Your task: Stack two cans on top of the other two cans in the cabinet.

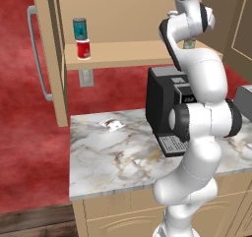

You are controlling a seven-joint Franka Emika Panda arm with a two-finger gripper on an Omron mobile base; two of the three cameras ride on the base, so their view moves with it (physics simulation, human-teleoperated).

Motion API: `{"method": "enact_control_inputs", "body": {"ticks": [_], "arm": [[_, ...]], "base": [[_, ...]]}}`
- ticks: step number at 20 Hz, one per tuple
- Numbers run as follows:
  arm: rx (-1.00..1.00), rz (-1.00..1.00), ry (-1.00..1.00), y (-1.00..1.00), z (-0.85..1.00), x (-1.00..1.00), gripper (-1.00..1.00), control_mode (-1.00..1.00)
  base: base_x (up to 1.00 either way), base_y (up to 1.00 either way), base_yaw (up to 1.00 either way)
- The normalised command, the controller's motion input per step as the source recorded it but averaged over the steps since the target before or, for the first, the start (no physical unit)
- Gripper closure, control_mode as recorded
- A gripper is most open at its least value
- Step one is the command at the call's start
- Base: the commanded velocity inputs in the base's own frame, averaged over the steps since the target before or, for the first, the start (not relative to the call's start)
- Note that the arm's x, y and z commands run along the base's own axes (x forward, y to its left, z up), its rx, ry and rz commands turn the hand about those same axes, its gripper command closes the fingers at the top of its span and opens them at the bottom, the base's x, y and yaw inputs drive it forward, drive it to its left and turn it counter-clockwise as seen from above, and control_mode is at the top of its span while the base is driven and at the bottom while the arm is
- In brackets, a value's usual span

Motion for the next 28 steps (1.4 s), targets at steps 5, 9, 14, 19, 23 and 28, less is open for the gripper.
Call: {"method": "enact_control_inputs", "body": {"ticks": [5, 9, 14, 19, 23, 28], "arm": [[0.0, 0.0, -0.03, 0.03, 0.0, -0.1, -1.0, -1.0], [0.0, 0.0, -0.03, 0.04, 0.0, -0.07, -1.0, -1.0], [0.0, 0.0, -0.02, 0.07, 0.0, -0.14, -1.0, -1.0], [0.0, 0.0, -0.05, 0.1, 0.0, -0.13, -1.0, -1.0], [0.0, 0.0, -0.04, 0.12, 0.0, -0.19, -1.0, -1.0], [0.0, 0.0, -0.03, 0.14, -0.09, -0.32, -1.0, -1.0]], "base": [[0.0, 0.0, 0.0], [0.0, 0.0, 0.0], [0.0, 0.0, 0.0], [0.0, 0.0, 0.0], [0.0, 0.0, 0.0], [0.0, 0.0, 0.0]]}}
